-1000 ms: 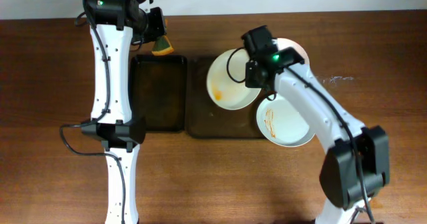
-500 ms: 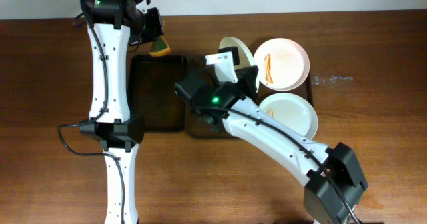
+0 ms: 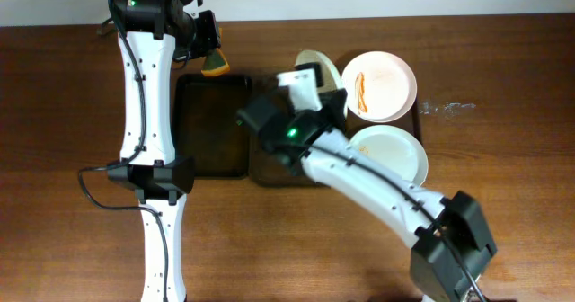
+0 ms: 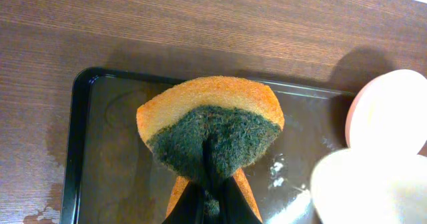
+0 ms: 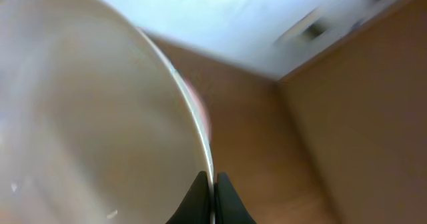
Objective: Clean dirty plates on tray and stack at the side
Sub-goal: 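Carry the plate with the right gripper to the table's right side, then grip the front plate's rim with the right gripper and drag it to tray center, then lower the sponge onto the front plate with the left gripper, then scrub the front plate with the sponge while the right gripper holds it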
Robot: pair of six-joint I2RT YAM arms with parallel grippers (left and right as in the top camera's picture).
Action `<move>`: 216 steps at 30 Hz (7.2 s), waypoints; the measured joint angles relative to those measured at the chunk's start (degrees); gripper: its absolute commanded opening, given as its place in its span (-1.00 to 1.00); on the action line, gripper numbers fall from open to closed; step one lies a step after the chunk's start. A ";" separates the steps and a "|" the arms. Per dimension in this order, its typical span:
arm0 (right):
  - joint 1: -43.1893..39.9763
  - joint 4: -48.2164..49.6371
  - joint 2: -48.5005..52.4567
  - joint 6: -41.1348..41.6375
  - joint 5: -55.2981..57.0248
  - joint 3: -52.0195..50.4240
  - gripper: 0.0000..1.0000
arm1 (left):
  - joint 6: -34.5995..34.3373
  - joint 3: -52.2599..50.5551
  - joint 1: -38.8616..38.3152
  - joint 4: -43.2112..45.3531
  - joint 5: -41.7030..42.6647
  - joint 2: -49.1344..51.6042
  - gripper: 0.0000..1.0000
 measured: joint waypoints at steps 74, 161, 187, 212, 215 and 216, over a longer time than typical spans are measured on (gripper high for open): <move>-48.68 -11.15 0.79 -23.39 -78.38 -16.81 -0.92 | 0.00 -0.04 -1.38 -0.02 0.20 0.00 -1.00; -29.11 15.50 8.59 7.56 -71.95 -12.79 -0.92 | -0.04 -0.79 -19.91 5.79 -5.01 23.80 -1.00; -29.18 15.63 8.66 5.77 -72.76 -12.79 -0.92 | 4.15 -31.28 -19.47 10.64 -1.81 8.33 -1.00; -29.38 16.37 8.92 7.17 -72.85 -12.79 -0.92 | -7.15 -40.61 -22.75 21.94 -15.37 3.30 -1.00; -29.38 16.17 8.92 6.62 -72.85 -12.79 -0.92 | -1.42 -40.54 -22.40 18.45 -11.21 3.21 -1.00; -29.38 16.17 8.92 6.43 -72.85 -12.79 -0.92 | 0.35 -40.52 -22.29 18.01 -10.03 3.21 -1.00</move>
